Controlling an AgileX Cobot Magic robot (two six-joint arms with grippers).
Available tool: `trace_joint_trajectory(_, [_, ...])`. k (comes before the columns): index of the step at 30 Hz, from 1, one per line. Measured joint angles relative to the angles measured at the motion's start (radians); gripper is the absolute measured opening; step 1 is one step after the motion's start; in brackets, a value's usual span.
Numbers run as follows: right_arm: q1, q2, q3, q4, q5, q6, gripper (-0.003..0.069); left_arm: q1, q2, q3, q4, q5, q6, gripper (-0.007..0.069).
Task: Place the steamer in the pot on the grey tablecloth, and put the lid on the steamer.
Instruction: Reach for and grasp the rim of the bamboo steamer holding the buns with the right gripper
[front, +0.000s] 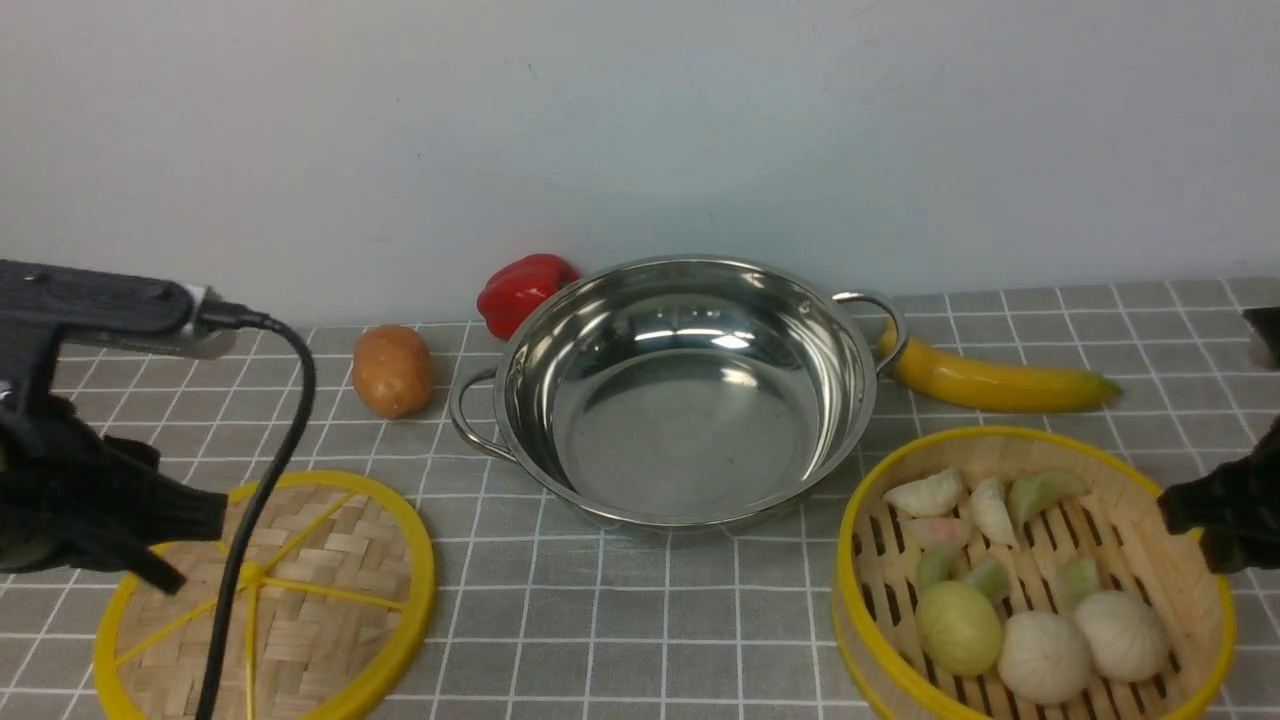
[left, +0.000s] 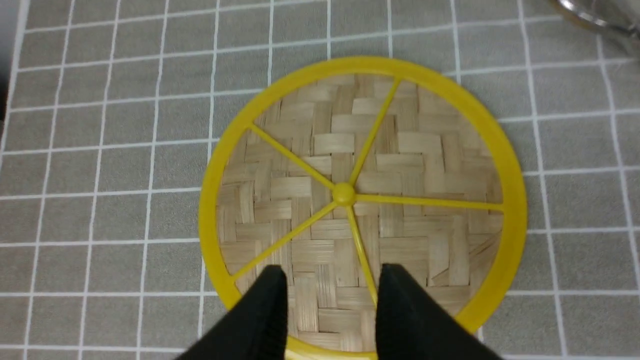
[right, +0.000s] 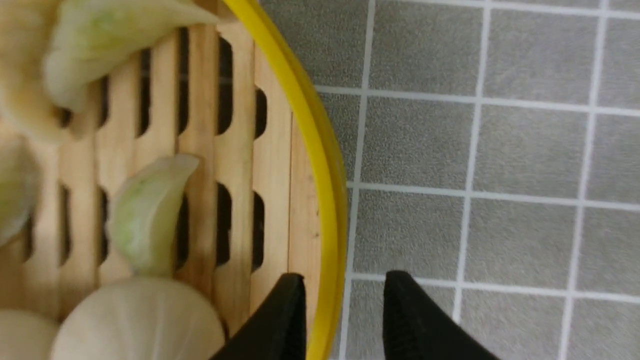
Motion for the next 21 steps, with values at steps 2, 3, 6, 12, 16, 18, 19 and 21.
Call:
trace_joint_trajectory(2, [0.000,0.037,0.000,0.000,-0.015,0.000,0.0243,0.002,0.063,-0.025,0.001,0.011,0.021,0.0243])
trace_joint_trajectory(3, [0.000,0.045,0.000,0.000,-0.016,0.000,0.0243,0.003,0.068,-0.027,0.001,0.012,0.022,0.0243])
trace_joint_trajectory(6, [0.000,0.101,0.000,0.000,-0.040,-0.001,0.0243,0.058,0.156,-0.052,0.000,0.010,0.044,0.0243])
trace_joint_trajectory(12, [0.000,0.123,0.000,0.008,-0.048,-0.001,0.0183,0.237,0.249,-0.057,-0.080,0.005,0.105,0.0243])
trace_joint_trajectory(16, [0.000,0.123,-0.002,0.008,-0.036,0.007,0.0056,0.312,0.283,-0.057,-0.238,-0.018,0.238,0.0243])
trace_joint_trajectory(18, [0.000,0.120,-0.004,-0.011,-0.017,-0.008,0.0056,0.326,0.291,-0.057,-0.303,-0.021,0.292,0.0243])
trace_joint_trajectory(19, [0.000,0.116,-0.004,-0.015,0.004,-0.012,0.0055,0.330,0.295,-0.057,-0.332,-0.023,0.326,0.0243])
trace_joint_trajectory(21, [0.000,0.093,-0.005,-0.016,0.047,-0.012,0.0055,0.330,0.303,-0.058,-0.364,-0.032,0.366,0.0243])
